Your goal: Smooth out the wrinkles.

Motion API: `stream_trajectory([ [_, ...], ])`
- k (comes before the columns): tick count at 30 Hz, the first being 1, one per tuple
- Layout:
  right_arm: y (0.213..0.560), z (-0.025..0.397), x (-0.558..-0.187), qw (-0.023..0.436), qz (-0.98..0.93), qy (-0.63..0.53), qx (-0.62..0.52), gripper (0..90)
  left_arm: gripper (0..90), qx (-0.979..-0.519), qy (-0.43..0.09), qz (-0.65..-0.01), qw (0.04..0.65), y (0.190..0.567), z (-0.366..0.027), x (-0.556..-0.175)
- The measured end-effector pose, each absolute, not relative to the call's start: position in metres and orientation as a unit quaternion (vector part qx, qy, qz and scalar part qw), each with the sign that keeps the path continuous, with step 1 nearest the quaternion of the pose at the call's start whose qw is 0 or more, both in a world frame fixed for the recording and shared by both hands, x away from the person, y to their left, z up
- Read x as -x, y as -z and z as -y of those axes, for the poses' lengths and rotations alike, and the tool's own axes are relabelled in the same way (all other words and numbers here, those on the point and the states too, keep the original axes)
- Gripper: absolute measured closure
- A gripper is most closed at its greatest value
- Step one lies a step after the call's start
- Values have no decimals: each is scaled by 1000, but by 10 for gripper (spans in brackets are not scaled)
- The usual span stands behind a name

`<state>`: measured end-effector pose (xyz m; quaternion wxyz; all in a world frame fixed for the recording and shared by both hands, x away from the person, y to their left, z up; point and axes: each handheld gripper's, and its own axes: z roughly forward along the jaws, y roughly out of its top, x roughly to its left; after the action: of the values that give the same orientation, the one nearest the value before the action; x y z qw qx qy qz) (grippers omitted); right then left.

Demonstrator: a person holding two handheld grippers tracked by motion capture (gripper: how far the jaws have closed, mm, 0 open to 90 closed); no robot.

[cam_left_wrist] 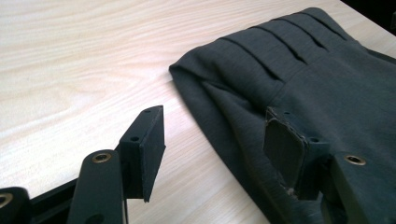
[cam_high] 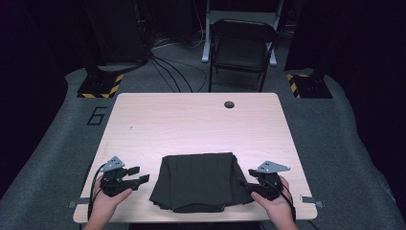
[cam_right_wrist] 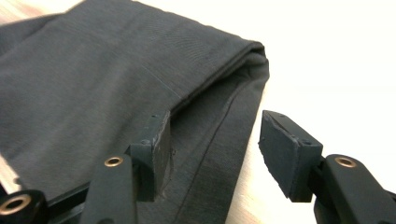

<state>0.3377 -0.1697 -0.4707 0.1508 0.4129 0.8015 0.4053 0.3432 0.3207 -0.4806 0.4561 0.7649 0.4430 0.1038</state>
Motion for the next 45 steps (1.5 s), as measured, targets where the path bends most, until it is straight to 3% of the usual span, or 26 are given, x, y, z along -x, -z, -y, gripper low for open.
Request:
stream_trajectory([
  [16,499,173,-354,132,-801,-386,-438,431,390,-767,-118,-461,431,499,-329,-354],
  [29,503,178,-359,126,-799,-379,-448,425,387,-768,-143,-473,408,505,-332,-358],
  [45,504,183,-353,137,-797,-378,-450,427,382,-776,-131,-468,401,506,-323,-367],
])
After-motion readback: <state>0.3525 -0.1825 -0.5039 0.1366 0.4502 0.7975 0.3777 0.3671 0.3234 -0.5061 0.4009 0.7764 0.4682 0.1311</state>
